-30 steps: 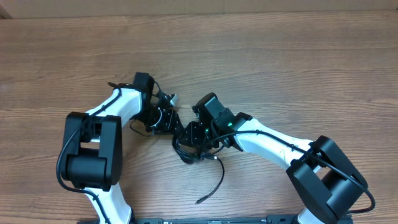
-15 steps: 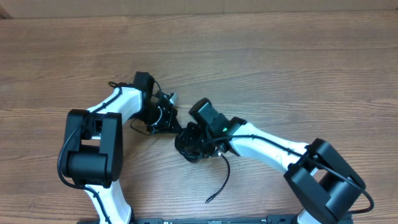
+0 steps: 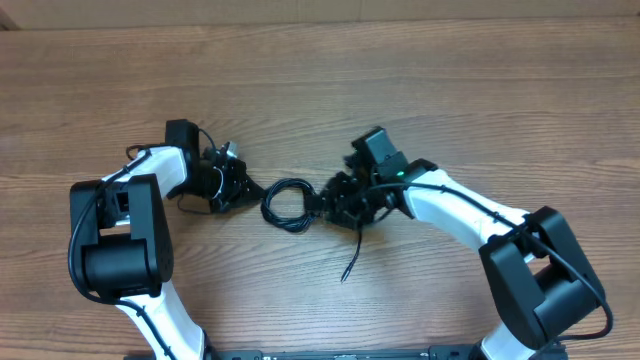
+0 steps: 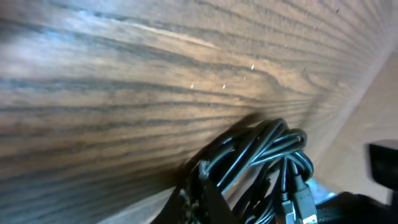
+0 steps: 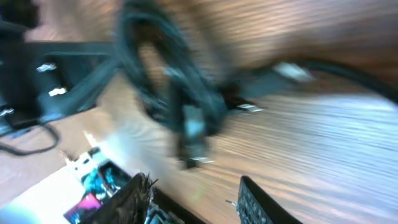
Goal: Untangle cables
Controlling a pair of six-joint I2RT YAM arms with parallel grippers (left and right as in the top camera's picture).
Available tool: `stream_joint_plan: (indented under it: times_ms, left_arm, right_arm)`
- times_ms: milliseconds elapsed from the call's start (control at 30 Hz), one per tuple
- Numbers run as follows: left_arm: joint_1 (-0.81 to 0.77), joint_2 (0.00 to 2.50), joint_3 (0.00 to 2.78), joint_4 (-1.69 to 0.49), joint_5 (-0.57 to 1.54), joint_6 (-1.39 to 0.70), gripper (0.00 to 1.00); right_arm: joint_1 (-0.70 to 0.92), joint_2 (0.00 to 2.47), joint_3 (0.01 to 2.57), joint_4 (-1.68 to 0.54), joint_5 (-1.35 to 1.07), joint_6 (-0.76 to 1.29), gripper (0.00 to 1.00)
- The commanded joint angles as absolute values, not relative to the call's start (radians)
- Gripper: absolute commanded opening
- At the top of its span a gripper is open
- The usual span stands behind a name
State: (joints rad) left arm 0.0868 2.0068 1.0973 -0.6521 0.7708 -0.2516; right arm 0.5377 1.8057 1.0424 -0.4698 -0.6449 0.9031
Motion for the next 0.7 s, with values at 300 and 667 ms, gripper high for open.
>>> stream_joint_plan:
  times_ms: [300, 667]
  left_arm:
    - [0.056, 2.004, 1.316, -0.800, 0.623, -0.069, 0.35]
    - [-0.155, 2.009, 1.328, -0.758, 0.332, 0.255, 0.36]
  right_arm:
    - [0.609, 1.802, 1.048, -0.569, -0.438, 0.912, 0.37]
    - [0.666, 1.802, 1.048, -0.548, -0.359, 0.991, 0.32]
